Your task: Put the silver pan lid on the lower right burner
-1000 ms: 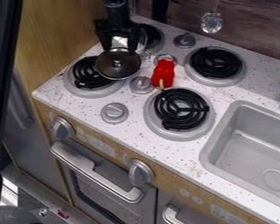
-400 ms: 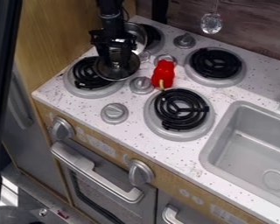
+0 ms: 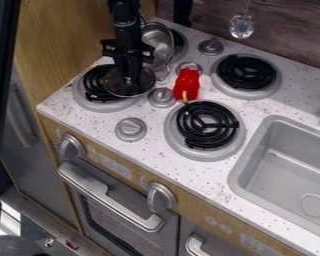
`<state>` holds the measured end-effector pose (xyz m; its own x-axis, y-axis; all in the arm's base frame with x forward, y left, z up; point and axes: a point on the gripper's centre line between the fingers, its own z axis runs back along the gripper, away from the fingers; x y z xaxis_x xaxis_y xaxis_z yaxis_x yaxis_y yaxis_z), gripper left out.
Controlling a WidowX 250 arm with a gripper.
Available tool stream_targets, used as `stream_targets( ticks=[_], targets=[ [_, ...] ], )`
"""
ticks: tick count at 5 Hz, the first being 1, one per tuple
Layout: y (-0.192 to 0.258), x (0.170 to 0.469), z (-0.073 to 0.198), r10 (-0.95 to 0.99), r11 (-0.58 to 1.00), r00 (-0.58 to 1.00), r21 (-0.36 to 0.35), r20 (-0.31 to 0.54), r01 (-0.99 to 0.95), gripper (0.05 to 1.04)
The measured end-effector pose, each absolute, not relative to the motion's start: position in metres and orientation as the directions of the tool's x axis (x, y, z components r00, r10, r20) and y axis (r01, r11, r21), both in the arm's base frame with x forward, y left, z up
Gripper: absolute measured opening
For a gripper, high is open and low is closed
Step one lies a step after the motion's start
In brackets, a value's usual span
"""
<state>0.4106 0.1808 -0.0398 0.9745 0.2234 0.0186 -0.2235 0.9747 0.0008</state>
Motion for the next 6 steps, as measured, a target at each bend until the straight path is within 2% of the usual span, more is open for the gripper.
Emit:
stream_targets(
  ticks=[2,3,4,6],
  targets=[
    [0.17,0.398,-0.032,0.2,0.98,0.979,0.003,0.023,-0.2,0.267],
    [0.154,0.395,0.001,0.198,0.98,0.977,-0.003,0.083,-0.198,0.267],
    [0.11,0.388,0.025,0.147,0.989,0.982,-0.015,0.115,-0.146,0.267],
    [0.028,0.352,-0.009,0.05,0.999,0.999,-0.02,0.021,-0.05,0.267]
  ],
)
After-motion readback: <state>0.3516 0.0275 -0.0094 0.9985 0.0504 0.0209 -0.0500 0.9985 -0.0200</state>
